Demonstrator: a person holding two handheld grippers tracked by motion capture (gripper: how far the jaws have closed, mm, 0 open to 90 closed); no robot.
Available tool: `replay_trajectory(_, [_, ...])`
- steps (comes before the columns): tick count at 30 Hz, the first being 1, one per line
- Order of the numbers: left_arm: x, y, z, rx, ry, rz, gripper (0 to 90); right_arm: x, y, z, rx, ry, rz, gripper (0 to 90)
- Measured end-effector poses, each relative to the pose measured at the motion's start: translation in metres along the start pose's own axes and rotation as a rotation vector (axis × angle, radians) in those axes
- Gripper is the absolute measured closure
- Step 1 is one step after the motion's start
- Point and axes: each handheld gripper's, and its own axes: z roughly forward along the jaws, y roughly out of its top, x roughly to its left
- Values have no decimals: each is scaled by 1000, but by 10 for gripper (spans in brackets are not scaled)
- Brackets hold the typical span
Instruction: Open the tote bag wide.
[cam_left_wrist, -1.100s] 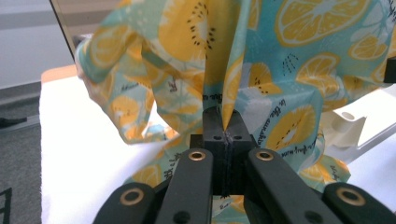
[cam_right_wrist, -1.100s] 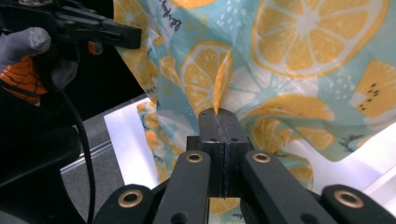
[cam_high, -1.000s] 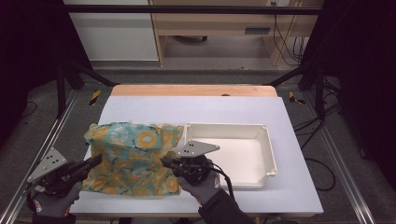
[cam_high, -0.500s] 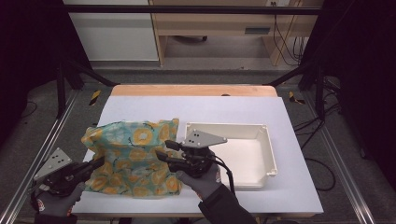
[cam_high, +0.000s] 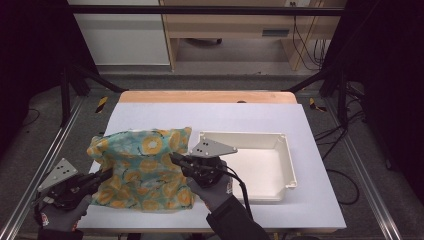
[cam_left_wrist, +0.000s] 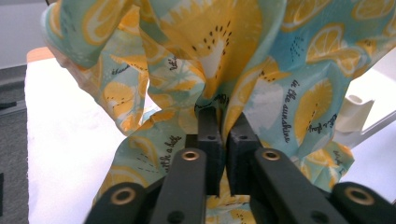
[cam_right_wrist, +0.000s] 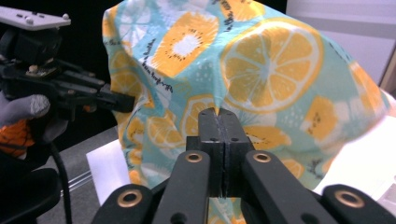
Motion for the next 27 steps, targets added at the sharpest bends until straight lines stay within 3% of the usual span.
replay_trajectory(7, [-6,14,-17,-76,26,4,564,3,-3,-3,24,19,-10,900])
replay_trajectory(10, [-7,25,-29,-129,37,6,506,3,-5,-3,33,25,-10,900])
replay_trajectory(14, [-6,34,-32,-142,41,6,500,3,-6,-2,39,27,-8,900])
replay_trajectory(19, [-4,46,-23,-119,41,1,556,4,-7,-2,45,32,-8,900])
replay_trajectory(23, [-3,46,-19,-108,37,-1,664,6,-8,-2,50,38,-12,900])
replay_trajectory(24, [-4,45,-18,-104,30,-1,776,6,-10,-2,53,45,-12,900])
replay_trajectory(27, [-7,43,-18,-108,34,13,873,8,-12,-2,51,47,-11,900])
